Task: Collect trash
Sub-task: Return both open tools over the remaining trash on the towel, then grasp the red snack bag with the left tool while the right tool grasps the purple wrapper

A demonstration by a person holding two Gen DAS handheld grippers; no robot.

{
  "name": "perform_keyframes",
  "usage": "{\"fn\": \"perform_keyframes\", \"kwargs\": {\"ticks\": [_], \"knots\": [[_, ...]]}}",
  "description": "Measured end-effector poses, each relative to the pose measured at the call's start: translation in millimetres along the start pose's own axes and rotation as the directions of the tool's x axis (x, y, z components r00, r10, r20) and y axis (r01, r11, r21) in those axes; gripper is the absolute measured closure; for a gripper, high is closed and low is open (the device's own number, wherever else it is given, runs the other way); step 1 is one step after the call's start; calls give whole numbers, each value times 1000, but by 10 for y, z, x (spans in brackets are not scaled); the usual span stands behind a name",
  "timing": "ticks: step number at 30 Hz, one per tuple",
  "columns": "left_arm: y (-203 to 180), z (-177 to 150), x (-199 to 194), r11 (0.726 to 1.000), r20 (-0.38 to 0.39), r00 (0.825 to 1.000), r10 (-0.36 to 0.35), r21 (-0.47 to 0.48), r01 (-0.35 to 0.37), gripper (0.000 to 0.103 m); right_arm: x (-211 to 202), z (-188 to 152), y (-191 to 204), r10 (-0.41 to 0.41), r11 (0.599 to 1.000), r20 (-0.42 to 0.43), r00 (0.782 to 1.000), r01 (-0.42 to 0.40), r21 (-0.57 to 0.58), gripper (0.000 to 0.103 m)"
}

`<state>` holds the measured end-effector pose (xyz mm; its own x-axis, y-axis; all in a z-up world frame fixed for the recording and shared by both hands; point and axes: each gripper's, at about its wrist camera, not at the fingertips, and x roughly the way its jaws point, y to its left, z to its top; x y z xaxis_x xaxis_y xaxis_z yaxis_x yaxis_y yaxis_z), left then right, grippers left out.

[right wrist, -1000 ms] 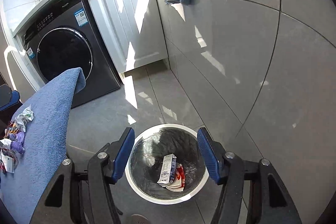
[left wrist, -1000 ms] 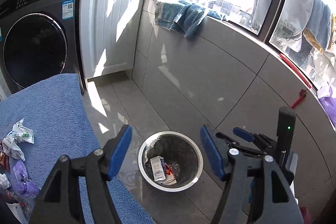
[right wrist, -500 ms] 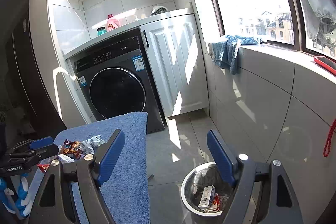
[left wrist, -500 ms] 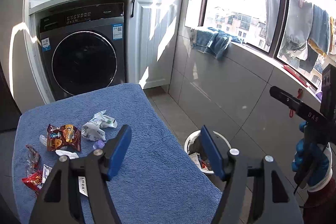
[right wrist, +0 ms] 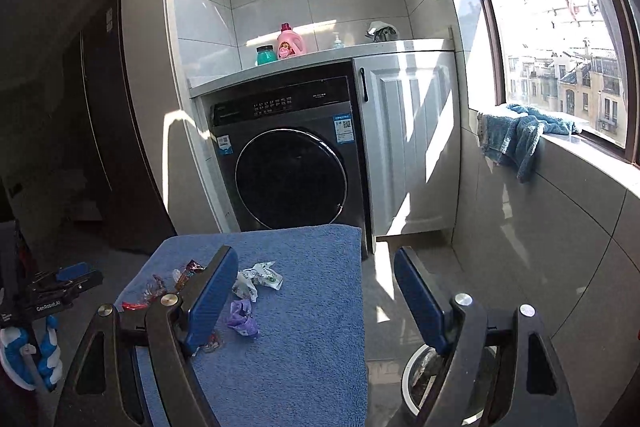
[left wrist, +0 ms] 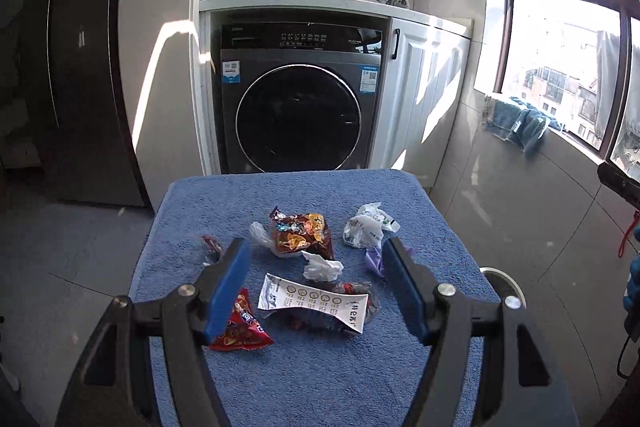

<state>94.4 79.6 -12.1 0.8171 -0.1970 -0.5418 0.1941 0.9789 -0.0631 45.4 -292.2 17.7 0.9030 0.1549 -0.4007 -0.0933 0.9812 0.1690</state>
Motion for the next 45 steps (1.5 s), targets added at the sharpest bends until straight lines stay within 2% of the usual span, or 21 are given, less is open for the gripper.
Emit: {"fn": "perform_keyframes", "kwargs": {"ticks": [6,9,13,16,20,24,26,30,31,34,38,40,42,45], "knots": [[617,-185,222,990,-63,994,89,-108,-96,36,510,-94,222,49,999,-85,995,-51,-18,24],[812,-294,442,982,-120,988,100,-151,-118,36,824,-185,290,66,997,-143,988,-69,-21,24],[892,-441,797,979,-191,978,82,-168,-115,37,1262,-312,385,93,995,-226,970,-101,-25,24],[889,-536,1040,979,-230,971,68,-174,-110,37,1564,-422,453,115,991,-282,952,-129,-31,24],[910,-673,1277,978,-280,958,64,-174,-116,54,1920,-569,537,144,987,-349,926,-161,-22,24],[970,-808,1395,974,-316,948,47,-195,-113,62,2220,-725,612,168,982,-405,899,-190,-16,26],[968,-854,1386,976,-311,950,25,-198,-90,64,2344,-832,639,184,978,-435,881,-208,-7,28],[905,-891,1325,982,-306,951,39,-163,-93,71,2539,-1038,676,209,973,-490,846,-231,18,32],[897,-895,1301,982,-303,952,38,-167,-92,76,2575,-1087,662,220,971,-504,835,-236,33,33],[887,-897,1226,978,-291,957,21,-193,-80,80,2631,-1193,662,259,963,-523,812,-261,73,34],[847,-893,1134,975,-276,961,11,-210,-71,82,2643,-1269,749,278,955,-541,793,-286,72,45],[828,-894,1062,976,-267,964,20,-204,-77,82,2634,-1295,786,273,956,-543,794,-289,58,49],[853,-892,969,974,-256,966,21,-213,-77,82,2628,-1304,795,291,951,-543,788,-299,75,68],[859,-842,819,973,-236,971,26,-218,-79,83,2517,-1253,794,286,953,-522,803,-295,68,71]]}}
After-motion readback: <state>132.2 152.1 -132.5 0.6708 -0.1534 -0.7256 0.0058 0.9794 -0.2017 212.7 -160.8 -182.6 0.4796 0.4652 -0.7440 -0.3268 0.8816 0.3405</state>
